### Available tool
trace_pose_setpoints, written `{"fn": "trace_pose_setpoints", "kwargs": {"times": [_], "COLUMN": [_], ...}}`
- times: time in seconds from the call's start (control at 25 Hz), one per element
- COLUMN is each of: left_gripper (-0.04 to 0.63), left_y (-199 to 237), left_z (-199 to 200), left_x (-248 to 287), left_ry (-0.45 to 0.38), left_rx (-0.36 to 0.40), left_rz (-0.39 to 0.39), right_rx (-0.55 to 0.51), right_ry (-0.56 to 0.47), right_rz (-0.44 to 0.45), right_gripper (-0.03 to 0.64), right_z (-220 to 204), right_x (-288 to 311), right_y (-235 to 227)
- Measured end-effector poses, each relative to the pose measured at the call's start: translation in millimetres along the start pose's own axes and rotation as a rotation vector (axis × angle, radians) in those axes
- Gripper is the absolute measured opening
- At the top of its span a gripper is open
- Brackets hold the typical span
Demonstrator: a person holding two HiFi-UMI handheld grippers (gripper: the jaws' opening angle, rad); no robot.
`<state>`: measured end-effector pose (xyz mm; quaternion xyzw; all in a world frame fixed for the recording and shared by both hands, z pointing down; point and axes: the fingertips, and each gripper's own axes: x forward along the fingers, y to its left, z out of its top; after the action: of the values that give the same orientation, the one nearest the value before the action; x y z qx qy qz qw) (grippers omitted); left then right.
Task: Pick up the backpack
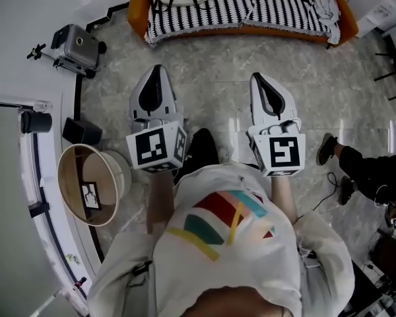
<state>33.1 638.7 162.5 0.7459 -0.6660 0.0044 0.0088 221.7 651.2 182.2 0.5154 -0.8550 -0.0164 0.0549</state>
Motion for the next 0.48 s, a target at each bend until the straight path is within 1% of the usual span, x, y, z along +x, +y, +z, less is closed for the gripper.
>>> {"fn": "trace_pose_setpoints", "kwargs": {"times": [0.12, 0.24, 0.48], "left_gripper": [0.015, 0.015, 0.015], "left_y": [0.7, 6.0, 36.6], "left_z": [-1.5, -7.9, -11.7], "left_x": [18.3, 42.8, 110.7], "left_ry": [-0.003, -0.01, -0.012], "left_rx": [-0.002, -0.008, -0.036], "left_rz": [-0.005, -0.014, -0.03], "right_rx": [-0.018, -0.025, -0.039], "right_ry": [0.014, 0.0, 0.01], "right_rz": [-0.016, -0.018, -0.023], "right_gripper": [0.005, 0.005, 0.005], "right_z": [-0.5, -2.5, -4.6], "right_x": [14.9, 37.4, 99.7], "right_y": [-12.3, -18.9, -28.1]}}
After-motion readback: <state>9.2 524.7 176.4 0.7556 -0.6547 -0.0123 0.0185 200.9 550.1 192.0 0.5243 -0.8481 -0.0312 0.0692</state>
